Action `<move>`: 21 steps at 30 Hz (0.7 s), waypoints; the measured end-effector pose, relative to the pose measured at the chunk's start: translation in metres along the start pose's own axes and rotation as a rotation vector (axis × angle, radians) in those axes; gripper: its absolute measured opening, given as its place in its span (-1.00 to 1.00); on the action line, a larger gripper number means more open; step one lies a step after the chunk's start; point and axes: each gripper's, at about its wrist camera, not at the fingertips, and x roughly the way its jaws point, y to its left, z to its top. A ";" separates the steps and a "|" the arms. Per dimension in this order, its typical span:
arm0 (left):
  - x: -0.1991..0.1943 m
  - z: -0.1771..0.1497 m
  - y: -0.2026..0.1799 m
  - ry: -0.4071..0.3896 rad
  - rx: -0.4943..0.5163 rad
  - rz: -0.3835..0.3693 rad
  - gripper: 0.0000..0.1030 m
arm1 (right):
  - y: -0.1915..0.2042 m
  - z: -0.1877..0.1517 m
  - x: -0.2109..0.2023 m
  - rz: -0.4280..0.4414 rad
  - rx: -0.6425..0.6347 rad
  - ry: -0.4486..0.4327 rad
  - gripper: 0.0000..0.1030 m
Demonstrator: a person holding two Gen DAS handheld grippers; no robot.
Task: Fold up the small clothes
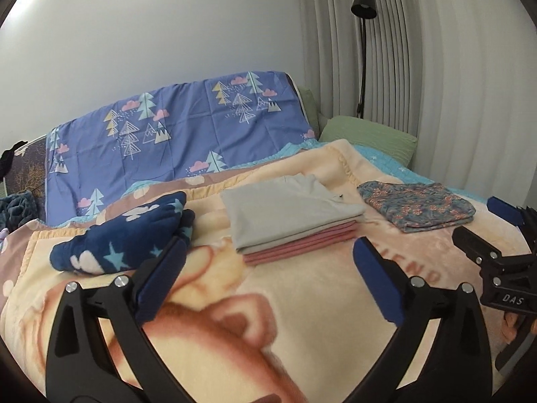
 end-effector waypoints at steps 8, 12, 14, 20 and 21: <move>-0.064 -0.010 -0.014 -0.037 -0.003 0.004 0.96 | 0.004 -0.009 -0.058 -0.051 0.077 0.045 0.94; -0.087 -0.014 -0.022 -0.050 0.010 0.008 0.96 | 0.006 -0.010 -0.074 -0.063 0.086 0.059 0.94; -0.098 -0.017 -0.023 -0.066 -0.001 0.015 0.96 | 0.008 -0.012 -0.081 -0.065 0.088 0.070 0.94; -0.117 -0.023 -0.027 -0.072 -0.009 0.033 0.96 | 0.011 -0.016 -0.095 -0.073 0.095 0.086 0.94; -0.119 -0.024 -0.027 -0.067 -0.010 0.032 0.96 | 0.012 -0.016 -0.098 -0.073 0.096 0.086 0.94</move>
